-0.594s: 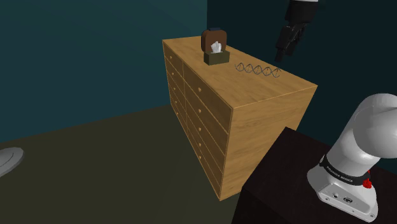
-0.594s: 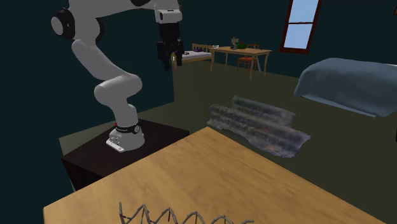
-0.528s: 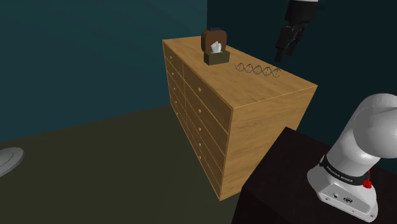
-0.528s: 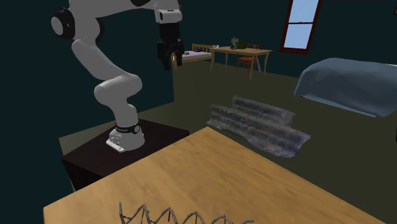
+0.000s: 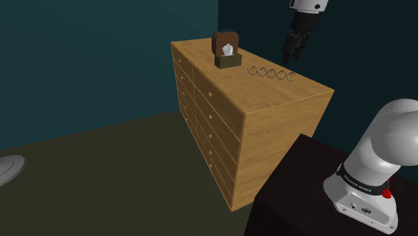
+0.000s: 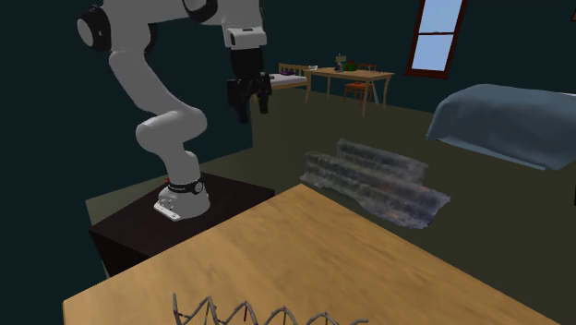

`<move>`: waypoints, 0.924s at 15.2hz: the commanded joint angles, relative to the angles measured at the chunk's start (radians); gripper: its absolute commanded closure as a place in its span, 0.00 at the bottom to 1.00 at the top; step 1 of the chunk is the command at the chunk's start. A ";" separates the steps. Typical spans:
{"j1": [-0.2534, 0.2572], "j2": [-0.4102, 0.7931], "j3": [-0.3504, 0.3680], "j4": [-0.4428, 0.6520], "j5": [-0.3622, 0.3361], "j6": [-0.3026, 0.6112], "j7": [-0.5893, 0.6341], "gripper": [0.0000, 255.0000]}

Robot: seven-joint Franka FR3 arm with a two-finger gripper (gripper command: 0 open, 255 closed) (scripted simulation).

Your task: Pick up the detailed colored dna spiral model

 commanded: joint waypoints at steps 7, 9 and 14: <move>-0.035 0.214 -0.136 0.079 -0.017 0.148 -0.125 0.00; -0.041 0.274 -0.169 0.108 -0.010 0.180 -0.158 0.00; -0.053 0.435 -0.250 0.203 0.031 0.246 -0.250 0.00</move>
